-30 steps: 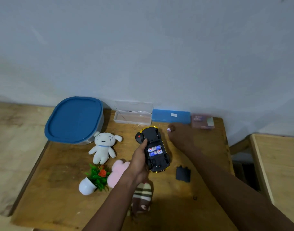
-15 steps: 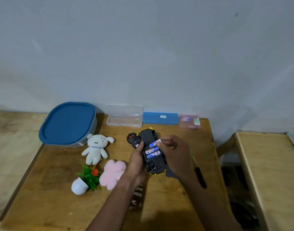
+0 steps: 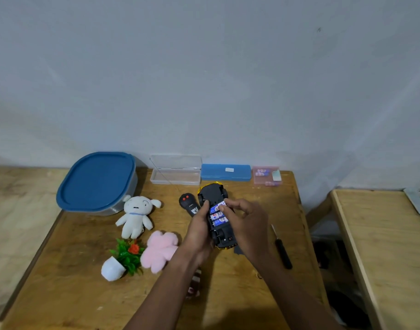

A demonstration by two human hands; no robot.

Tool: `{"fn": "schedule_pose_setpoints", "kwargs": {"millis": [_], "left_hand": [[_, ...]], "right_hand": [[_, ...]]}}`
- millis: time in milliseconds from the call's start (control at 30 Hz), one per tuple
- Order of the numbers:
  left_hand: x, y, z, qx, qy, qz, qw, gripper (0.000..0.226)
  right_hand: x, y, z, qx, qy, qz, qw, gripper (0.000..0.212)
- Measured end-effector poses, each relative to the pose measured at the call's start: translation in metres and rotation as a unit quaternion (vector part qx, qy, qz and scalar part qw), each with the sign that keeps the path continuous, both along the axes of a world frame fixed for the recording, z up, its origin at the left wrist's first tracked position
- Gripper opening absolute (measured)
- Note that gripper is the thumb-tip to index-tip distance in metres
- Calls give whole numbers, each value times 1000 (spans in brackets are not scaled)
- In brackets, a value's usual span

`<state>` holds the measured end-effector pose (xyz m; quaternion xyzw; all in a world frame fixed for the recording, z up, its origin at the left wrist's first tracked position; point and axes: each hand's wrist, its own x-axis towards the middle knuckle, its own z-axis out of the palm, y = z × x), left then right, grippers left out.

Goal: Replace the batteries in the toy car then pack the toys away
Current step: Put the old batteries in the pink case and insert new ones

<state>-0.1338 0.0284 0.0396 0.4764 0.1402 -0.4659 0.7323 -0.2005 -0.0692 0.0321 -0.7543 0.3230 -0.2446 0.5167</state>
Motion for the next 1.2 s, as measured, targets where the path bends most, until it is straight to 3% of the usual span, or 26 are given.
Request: {"fn": "schedule_pose_setpoints", "kwargs": {"millis": [267, 400, 700, 900, 1067, 1133, 1200], "left_hand": [[1, 3, -2, 8, -4, -16, 1000, 49], [2, 4, -5, 9, -14, -19, 1000, 47], [-1, 8, -19, 24, -67, -10, 997, 38], [3, 14, -30, 76, -102, -24, 992, 40], [5, 18, -42, 126, -148, -56, 979, 51], [1, 17, -46, 136, -150, -52, 978, 49], [-3, 14, -49, 138, -151, -58, 977, 42]], "right_hand": [[-7, 9, -1, -198, 10, 33, 980, 28], [-11, 4, -6, -305, 22, 75, 949, 26], [-17, -1, 7, -445, 84, 160, 877, 33], [-19, -1, -1, -411, 100, 198, 884, 34], [-17, -33, -28, -181, 112, 225, 951, 34], [-22, -46, -38, -162, 156, 193, 955, 32], [-29, -53, -45, -147, 244, 202, 937, 39]]}}
